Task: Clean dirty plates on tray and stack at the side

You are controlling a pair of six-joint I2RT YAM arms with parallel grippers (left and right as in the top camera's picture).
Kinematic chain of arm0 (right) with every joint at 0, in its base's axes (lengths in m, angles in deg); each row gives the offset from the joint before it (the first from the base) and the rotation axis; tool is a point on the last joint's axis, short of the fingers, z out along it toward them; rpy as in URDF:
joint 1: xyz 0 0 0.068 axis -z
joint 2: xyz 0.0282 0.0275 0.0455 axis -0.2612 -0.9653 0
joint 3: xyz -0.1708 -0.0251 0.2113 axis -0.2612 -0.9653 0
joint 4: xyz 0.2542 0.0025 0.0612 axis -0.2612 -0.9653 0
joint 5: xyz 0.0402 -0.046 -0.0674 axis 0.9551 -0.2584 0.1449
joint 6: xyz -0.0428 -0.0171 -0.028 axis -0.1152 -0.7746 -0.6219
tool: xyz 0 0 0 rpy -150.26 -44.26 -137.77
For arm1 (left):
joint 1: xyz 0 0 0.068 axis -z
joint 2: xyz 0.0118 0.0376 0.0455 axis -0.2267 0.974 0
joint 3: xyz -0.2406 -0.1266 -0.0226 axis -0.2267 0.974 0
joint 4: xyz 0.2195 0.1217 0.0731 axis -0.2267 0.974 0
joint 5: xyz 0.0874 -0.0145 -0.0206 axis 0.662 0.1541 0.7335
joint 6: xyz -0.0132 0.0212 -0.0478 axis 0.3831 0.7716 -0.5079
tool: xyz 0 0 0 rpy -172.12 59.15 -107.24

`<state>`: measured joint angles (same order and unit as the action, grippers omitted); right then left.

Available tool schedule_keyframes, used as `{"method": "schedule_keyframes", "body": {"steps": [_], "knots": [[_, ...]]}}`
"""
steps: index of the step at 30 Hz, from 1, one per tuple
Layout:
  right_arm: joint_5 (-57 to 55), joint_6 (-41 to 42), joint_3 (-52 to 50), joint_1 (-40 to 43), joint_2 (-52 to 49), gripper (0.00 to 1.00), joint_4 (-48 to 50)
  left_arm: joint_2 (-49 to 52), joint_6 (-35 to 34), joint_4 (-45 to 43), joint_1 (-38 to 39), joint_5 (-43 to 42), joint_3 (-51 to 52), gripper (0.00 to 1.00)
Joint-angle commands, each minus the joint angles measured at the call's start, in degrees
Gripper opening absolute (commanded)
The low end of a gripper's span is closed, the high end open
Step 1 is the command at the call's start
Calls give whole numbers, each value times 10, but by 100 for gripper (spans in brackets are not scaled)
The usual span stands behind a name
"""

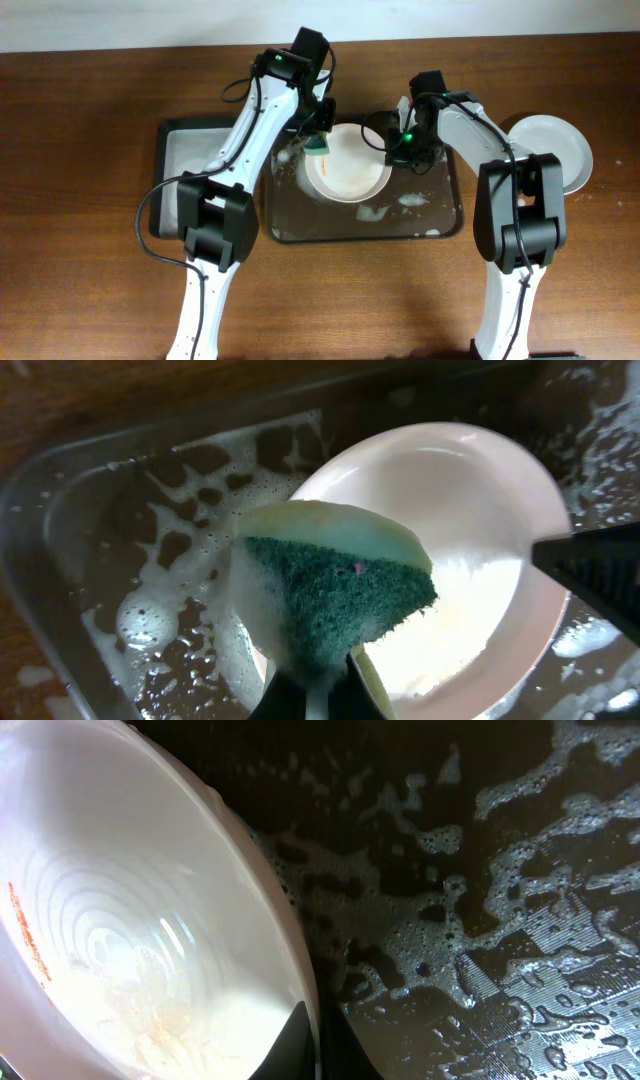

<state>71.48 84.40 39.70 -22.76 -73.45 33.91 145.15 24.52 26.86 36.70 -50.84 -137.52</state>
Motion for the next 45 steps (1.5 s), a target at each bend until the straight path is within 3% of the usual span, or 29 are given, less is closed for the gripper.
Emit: {"method": "schedule_keyframes", "body": {"steps": [1, 7, 11, 16, 21, 28, 35, 38, 40, 43, 45], "knots": [[-7, 5, -10, -4, -5, 4, 3, 47, 7, -2, 6, -10, -1, 1], [-7, 5, -10, -4, -5, 4, 3, 87, 3, -6, 35, -9, -1, 1], [-7, 5, -10, -4, -5, 4, 3, 100, -37, 19, 55, -10, -1, 1], [-5, 5, -10, -4, -5, 4, 5, 100, -40, 38, 69, -49, -1, 1], [-5, 5, -10, -4, -5, 4, 5, 107, -41, -18, 65, 34, -1, 1], [-5, 5, -10, -4, -5, 4, 4, 125, -55, -63, 44, 218, -1, 1], [-5, 5, -10, -4, -5, 4, 3, 125, -55, -62, 38, 230, -1, 1], [-5, 5, -10, -4, -5, 4, 3, 125, -21, -29, 42, 136, -1, 1], [-5, 5, -10, -4, -5, 4, 3, 125, 59, -12, 44, -26, -1, 1], [-5, 5, -10, -4, -5, 4, 4, 125, 149, -20, 46, -203, -1, 1], [-5, 5, -10, -4, -5, 4, 3, 125, 153, -34, 46, -221, -1, 1]]}}
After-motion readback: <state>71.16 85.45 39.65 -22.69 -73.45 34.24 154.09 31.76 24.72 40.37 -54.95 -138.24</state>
